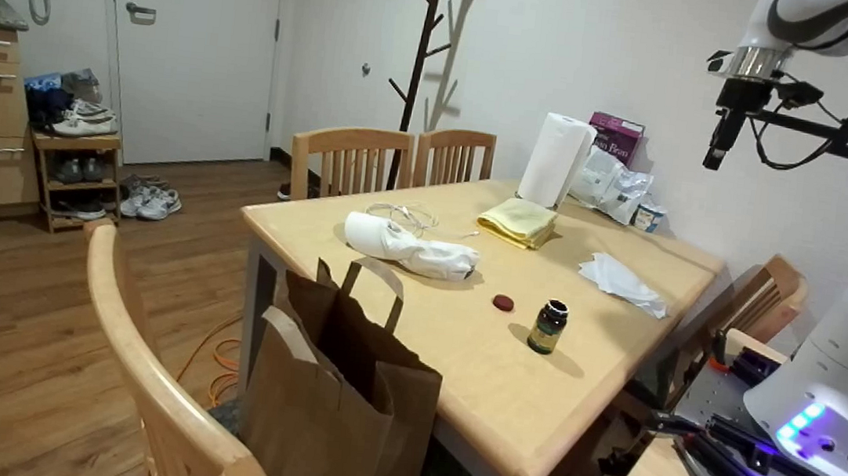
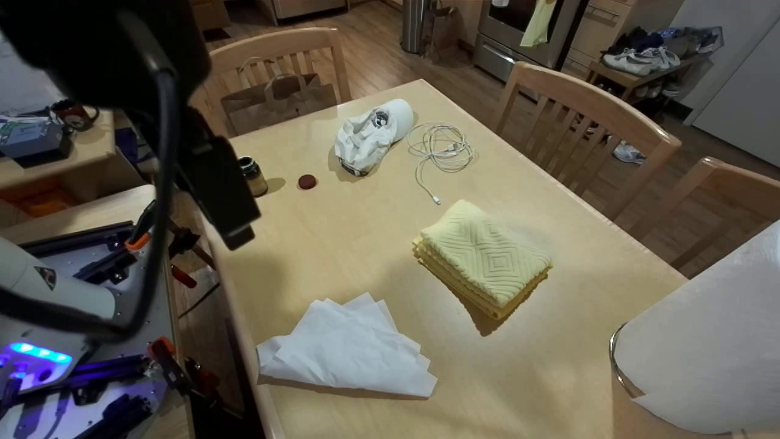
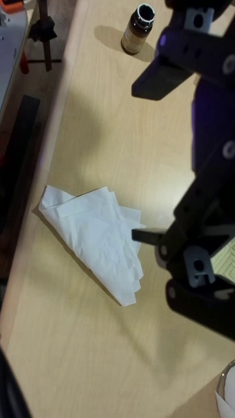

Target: Put the white towel on the yellow towel

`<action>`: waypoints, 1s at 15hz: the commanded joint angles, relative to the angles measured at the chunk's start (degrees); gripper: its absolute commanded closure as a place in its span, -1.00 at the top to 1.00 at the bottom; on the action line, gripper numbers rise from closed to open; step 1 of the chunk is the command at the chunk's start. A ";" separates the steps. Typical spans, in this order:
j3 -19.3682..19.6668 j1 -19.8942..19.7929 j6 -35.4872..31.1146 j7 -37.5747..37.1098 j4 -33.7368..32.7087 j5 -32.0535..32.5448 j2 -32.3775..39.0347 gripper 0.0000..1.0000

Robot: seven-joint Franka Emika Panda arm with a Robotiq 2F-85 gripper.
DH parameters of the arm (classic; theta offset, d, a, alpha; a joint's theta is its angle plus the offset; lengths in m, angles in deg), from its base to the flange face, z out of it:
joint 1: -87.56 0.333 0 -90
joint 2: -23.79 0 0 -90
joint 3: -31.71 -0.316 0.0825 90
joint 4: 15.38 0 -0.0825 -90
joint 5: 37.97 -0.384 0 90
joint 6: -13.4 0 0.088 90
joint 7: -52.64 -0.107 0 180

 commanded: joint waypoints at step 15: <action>-0.24 0.21 -11.47 24.46 -4.62 -11.85 33.21 1.00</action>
